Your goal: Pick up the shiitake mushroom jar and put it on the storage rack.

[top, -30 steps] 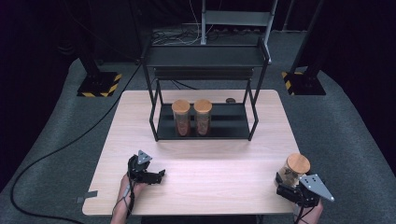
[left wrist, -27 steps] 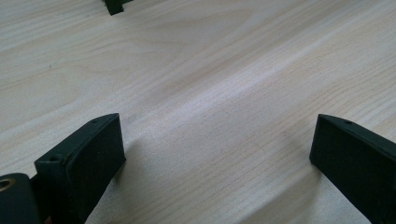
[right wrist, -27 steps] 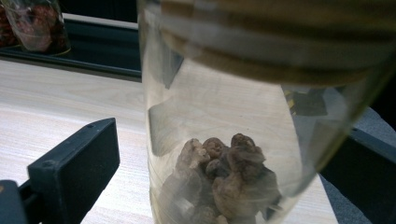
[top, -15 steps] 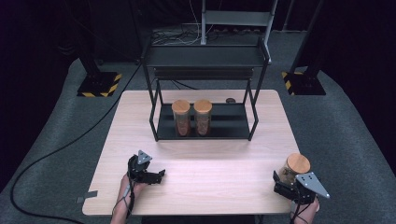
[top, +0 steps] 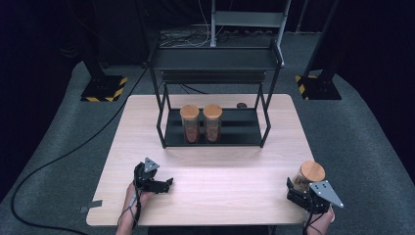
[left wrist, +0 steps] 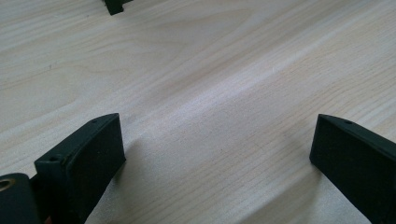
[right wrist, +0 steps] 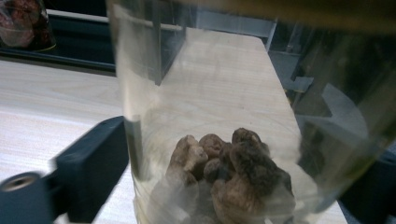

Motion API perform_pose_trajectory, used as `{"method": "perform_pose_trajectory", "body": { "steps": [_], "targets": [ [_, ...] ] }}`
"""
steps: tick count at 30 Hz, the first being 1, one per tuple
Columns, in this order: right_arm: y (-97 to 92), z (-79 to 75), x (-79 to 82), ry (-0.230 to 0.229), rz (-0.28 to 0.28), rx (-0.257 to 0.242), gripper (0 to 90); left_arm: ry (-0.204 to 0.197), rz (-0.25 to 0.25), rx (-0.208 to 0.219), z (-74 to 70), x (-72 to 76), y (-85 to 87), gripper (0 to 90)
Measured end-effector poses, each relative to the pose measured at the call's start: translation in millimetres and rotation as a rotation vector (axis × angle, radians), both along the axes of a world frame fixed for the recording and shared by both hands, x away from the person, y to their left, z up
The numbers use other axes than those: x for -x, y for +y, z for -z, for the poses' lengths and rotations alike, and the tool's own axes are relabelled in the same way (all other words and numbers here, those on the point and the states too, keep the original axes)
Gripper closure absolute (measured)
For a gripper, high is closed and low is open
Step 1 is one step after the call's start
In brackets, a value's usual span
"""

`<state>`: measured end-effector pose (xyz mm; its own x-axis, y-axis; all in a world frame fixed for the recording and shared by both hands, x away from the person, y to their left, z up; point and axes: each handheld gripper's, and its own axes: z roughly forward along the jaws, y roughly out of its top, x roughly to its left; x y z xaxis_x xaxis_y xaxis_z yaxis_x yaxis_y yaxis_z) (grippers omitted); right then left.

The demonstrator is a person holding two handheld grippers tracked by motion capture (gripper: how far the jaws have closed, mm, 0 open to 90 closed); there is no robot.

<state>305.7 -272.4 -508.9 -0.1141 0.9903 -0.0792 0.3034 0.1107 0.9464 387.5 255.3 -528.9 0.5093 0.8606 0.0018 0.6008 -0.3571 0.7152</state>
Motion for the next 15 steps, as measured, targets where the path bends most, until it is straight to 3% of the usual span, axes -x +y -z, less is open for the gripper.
{"method": "perform_pose_trajectory", "body": {
  "steps": [4,15],
  "targets": [
    [-1.1,2.0,-0.4,0.012,-0.008,-0.016,22.0,0.000,0.000,0.000,0.0,0.0,0.0,2.4],
    [-2.5,4.2,-0.7,-0.011,0.003,-0.041,24.3,0.000,0.000,0.000,0.0,0.0,0.0,2.4]
  ]
}}
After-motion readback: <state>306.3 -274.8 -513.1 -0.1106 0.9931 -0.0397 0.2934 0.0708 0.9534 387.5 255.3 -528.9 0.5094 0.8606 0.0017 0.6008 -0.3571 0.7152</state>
